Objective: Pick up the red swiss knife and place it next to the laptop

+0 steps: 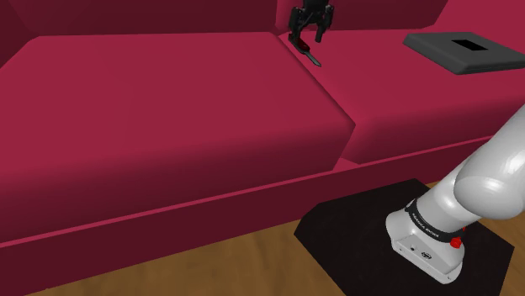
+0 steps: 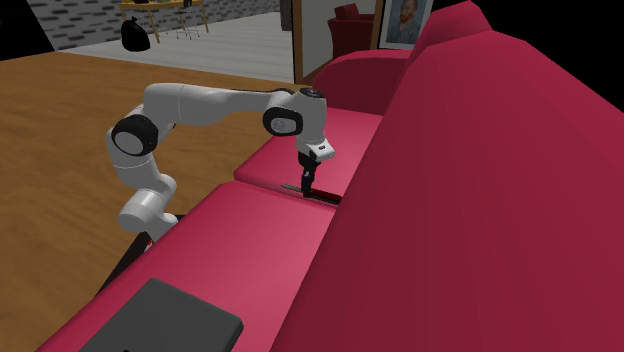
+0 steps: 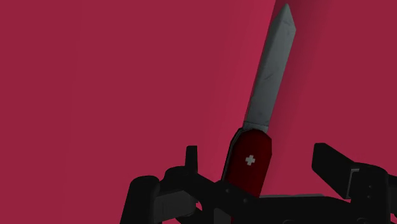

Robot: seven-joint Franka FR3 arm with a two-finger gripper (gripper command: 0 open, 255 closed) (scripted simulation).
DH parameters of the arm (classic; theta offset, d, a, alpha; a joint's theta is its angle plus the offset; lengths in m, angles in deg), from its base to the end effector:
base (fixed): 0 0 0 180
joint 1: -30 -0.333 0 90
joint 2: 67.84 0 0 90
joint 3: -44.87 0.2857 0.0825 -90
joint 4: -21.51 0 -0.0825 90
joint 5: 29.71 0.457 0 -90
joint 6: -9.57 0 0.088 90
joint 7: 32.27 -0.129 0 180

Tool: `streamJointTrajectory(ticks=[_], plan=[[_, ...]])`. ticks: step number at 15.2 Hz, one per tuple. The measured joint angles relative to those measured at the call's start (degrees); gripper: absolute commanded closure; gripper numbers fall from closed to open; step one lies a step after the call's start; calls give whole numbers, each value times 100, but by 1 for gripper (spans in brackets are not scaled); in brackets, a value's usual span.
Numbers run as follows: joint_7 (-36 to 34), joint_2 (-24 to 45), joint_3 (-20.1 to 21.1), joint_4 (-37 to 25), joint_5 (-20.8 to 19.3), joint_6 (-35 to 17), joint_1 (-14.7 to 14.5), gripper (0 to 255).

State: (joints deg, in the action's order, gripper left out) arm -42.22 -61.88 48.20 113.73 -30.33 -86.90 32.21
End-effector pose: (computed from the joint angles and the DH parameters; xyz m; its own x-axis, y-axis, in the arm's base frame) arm 0.6598 0.0104 0.4938 0.9879 -0.1524 -0.0284 -0.1522 -0.9883 0.0097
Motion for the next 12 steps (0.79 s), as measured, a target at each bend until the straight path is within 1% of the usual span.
streamJointTrajectory(ticks=[3, 9, 10, 12], plan=[[-4, -19, 0, 233, 1, -214, 0, 0], [-2, -12, -2, 281, 0, -271, 2, 0], [-2, -12, -2, 281, 0, -271, 2, 255], [-2, -20, 2, 273, 4, -273, -1, 255]])
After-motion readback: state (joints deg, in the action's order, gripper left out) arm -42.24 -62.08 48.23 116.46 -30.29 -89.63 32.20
